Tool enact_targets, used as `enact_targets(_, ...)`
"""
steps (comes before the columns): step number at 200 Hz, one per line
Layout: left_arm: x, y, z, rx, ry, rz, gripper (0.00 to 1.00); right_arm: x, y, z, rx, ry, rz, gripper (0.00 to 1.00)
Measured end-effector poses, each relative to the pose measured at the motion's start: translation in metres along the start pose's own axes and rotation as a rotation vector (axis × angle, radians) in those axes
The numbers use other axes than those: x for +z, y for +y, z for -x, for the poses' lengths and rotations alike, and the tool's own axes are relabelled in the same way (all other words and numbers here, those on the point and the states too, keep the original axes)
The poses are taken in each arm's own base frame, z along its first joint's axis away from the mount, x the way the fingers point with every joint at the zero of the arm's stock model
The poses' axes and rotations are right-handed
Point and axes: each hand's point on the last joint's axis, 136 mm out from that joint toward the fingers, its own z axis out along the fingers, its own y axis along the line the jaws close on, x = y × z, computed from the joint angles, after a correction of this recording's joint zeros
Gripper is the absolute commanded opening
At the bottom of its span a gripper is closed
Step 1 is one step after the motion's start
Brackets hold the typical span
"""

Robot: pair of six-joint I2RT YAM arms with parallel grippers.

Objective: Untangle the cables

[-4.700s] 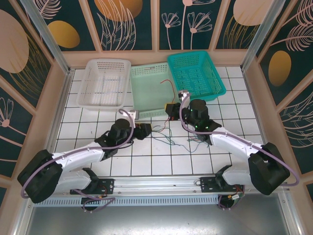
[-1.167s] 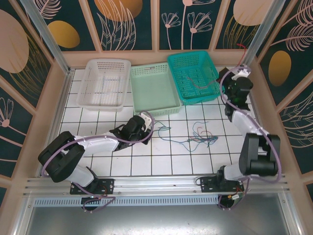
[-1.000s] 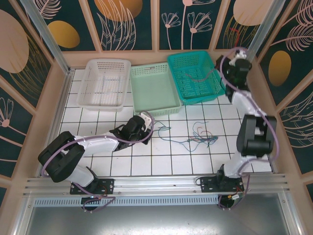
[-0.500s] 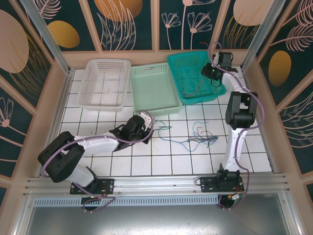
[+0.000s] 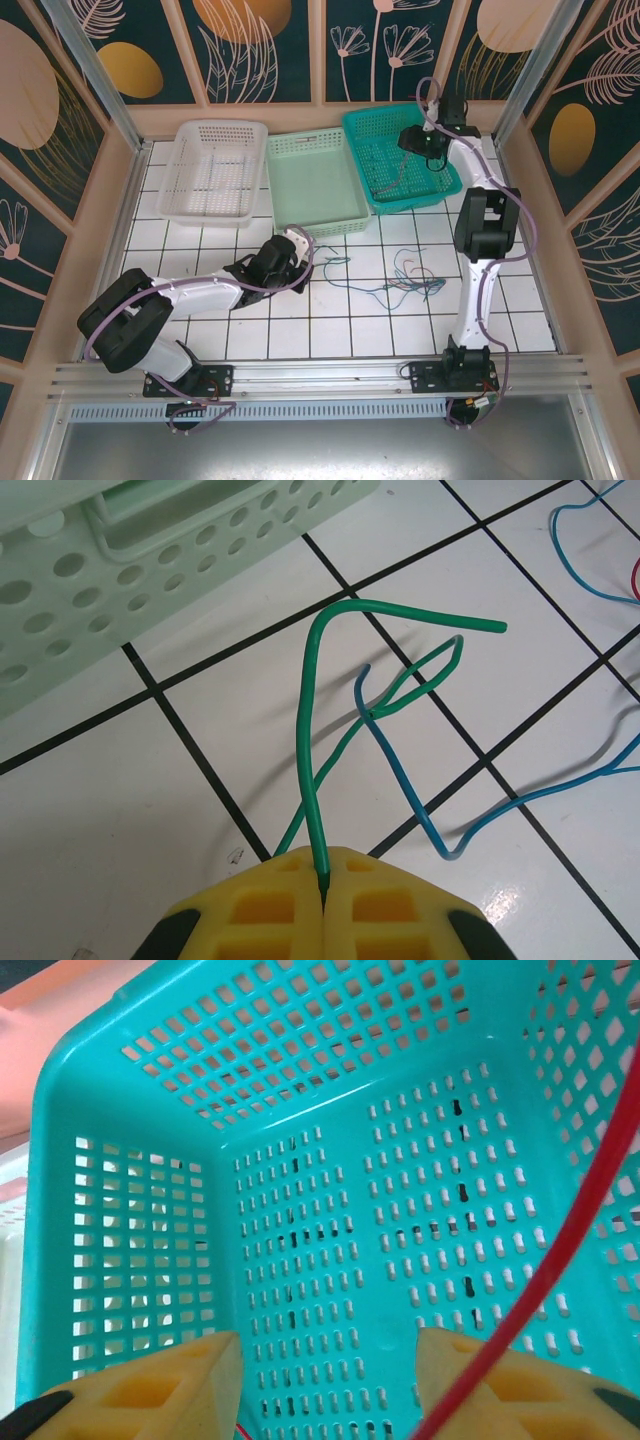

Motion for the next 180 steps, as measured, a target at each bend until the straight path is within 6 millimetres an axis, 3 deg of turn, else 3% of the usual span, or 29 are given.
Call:
enact_targets(19, 0.0, 0.0, 0.0, 0.0, 0.0, 0.0, 0.0, 0.002, 0.003, -0.005, -0.008, 0.015, -0.005, 0.48)
enact_targets(49, 0.0, 0.0, 0.0, -0.007, -0.004, -0.002, 0.0, 0.002, 0.001, -0.009, -0.008, 0.034, -0.018, 0.09)
enact_targets(62, 0.0, 0.0, -0.001, -0.008, -0.002, -0.001, 0.0, 0.001, 0.0, -0.01, -0.013, 0.038, -0.019, 0.0)
enact_targets(110, 0.0, 0.001, -0.003, -0.011, -0.002, -0.001, 0.0, 0.004, 0.001, -0.018, -0.08, 0.06, -0.038, 0.0)
enact_targets(151, 0.0, 0.001, -0.002, -0.018, -0.006, -0.002, 0.0, 0.015, -0.002, -0.048, -0.132, 0.128, -0.074, 0.0)
enact_targets(180, 0.0, 0.001, -0.003, -0.018, -0.006, -0.002, 0.0, 0.016, -0.006, -0.057, -0.129, 0.152, -0.093, 0.0)
